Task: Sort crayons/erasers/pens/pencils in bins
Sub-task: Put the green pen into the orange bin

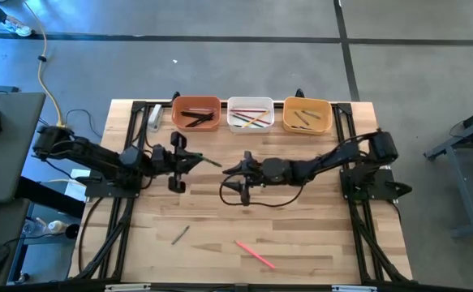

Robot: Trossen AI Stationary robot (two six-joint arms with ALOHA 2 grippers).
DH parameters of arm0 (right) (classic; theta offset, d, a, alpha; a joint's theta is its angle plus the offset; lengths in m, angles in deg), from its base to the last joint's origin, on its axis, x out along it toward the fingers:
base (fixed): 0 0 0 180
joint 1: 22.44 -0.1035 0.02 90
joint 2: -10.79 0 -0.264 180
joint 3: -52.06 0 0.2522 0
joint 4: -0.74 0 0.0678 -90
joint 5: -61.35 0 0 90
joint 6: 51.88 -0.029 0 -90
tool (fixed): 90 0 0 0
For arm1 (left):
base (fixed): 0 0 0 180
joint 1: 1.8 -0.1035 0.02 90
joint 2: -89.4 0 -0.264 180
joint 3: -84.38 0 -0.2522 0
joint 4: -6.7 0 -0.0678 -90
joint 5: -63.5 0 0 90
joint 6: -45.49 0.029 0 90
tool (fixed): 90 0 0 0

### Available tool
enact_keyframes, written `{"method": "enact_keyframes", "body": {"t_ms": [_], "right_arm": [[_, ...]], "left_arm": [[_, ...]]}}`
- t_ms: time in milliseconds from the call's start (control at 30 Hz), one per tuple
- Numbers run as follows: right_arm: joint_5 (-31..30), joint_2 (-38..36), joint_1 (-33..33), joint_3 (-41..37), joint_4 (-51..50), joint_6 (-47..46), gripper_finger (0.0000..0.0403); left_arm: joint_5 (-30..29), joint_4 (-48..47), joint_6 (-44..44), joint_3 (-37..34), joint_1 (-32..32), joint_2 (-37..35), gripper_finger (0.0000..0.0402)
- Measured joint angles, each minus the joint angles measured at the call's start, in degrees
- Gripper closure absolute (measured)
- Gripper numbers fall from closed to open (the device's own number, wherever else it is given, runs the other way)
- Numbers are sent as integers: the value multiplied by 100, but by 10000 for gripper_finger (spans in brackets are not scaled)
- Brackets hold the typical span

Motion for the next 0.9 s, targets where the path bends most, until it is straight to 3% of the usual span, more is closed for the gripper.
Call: {"method": "enact_keyframes", "body": {"t_ms": [167,267,333,467,600,733,900], "right_arm": [[-561,-650,-121,4,-1806,207,215],[-1161,-962,-254,-129,-2672,352,260],[-1241,-1137,-324,-369,-2735,358,302],[-1255,-1389,-486,-1172,-2018,144,386],[-1241,-1470,-659,-1996,-706,-113,383],[-1232,-1470,-729,-2414,1,-288,380],[-1231,-1470,-737,-2422,21,-276,400]], "left_arm": [[-379,-1314,304,309,-353,-382,384],[-672,-2658,507,679,-636,-646,385],[-1033,-3735,605,1010,-846,-781,385],[-1862,-6009,618,1840,-1322,-820,385],[-2022,-7695,642,2569,-1972,-484,385],[-1988,-8330,1001,3152,-2725,120,385],[-1425,-8821,1479,3841,-3570,1157,385]]}}
